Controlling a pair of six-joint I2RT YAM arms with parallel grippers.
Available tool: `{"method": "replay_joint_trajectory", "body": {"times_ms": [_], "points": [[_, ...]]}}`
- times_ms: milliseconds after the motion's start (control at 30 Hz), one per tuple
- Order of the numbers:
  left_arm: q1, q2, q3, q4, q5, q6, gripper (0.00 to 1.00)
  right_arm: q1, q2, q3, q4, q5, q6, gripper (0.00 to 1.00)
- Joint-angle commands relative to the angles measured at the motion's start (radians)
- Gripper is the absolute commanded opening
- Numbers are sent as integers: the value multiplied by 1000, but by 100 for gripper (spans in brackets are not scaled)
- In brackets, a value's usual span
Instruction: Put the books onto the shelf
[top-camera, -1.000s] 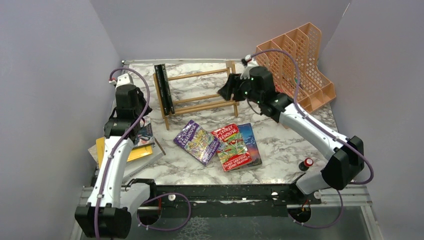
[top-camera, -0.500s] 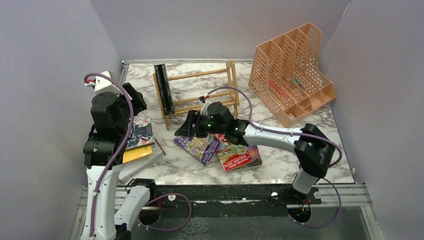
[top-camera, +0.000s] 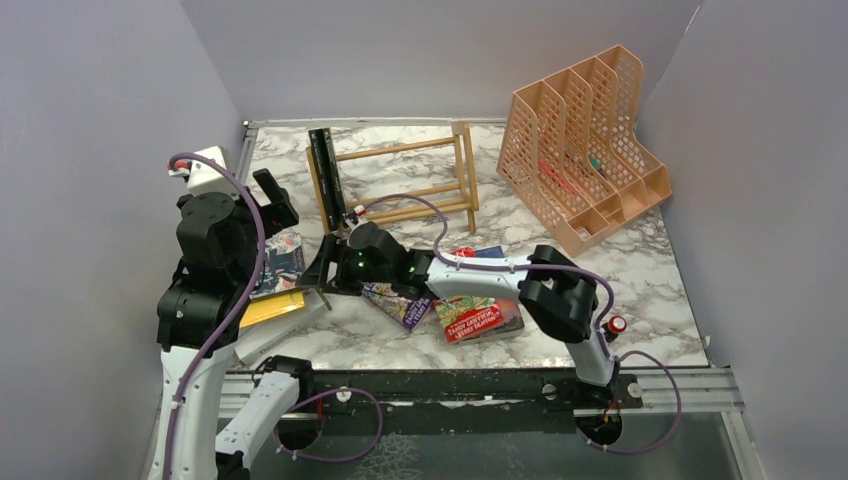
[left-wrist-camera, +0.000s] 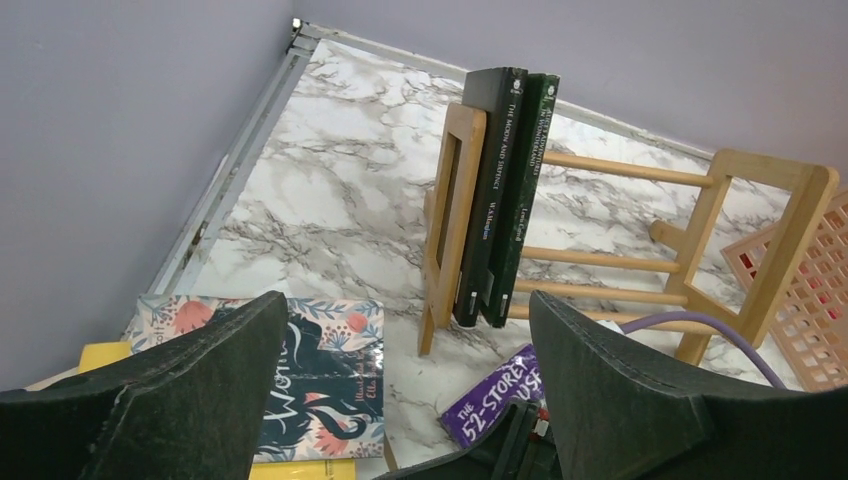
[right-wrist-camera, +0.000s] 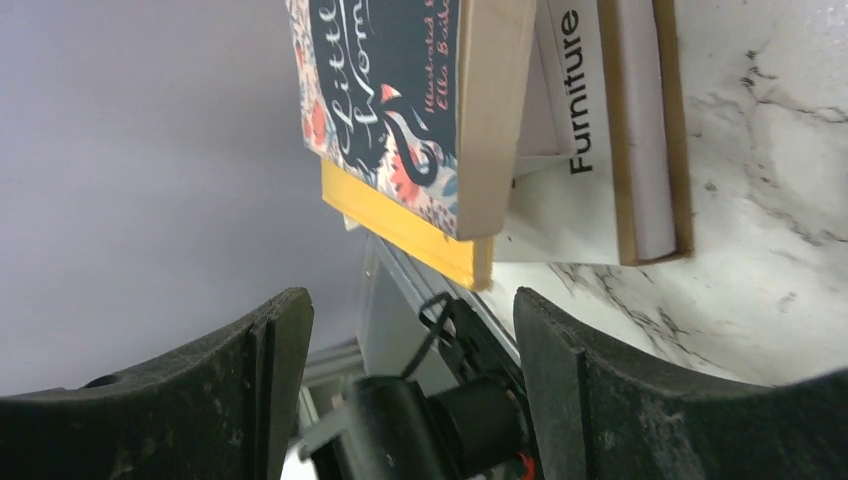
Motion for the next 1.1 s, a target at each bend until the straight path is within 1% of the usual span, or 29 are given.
{"method": "replay_joint_trajectory", "body": {"times_ms": [0, 100, 200, 267, 400, 467, 500, 633, 700, 800, 967, 1000, 1067], "points": [[-25, -14, 29, -18, -88, 28, 91, 14, 61, 90, -110, 172, 92, 76], [-36, -16, 21, -18, -91, 28, 92, 15, 106, 136, -138, 199, 111, 75], [-45, -17, 13, -18, -99, 28, 92, 17, 163, 211, -161, 176, 75, 68], [-50, -16, 11, -18, -103, 28, 92, 17, 197, 263, -197, 161, 65, 67], [-56, -14, 9, -18, -102, 27, 92, 17, 221, 271, -154, 160, 64, 66], [-56, -13, 8, -19, -99, 24, 93, 18, 229, 273, -138, 163, 62, 63], [-55, -13, 8, -18, -95, 23, 93, 18, 229, 269, -127, 165, 66, 60], [-55, -15, 14, -19, -56, 18, 93, 17, 189, 196, -25, 159, 78, 40], [-57, -16, 27, -18, -25, 11, 92, 18, 159, 160, -8, 160, 82, 31], [-57, -15, 41, -19, 6, 1, 92, 17, 105, 111, 17, 180, 83, 20], [-56, -14, 43, -19, 39, -22, 92, 17, 25, 35, 98, 160, 97, 4], [-56, -13, 44, -19, 50, -27, 93, 17, 12, 22, 114, 144, 103, 2], [-55, -13, 47, -18, 70, -36, 93, 17, -15, -12, 156, 114, 117, 1]]}}
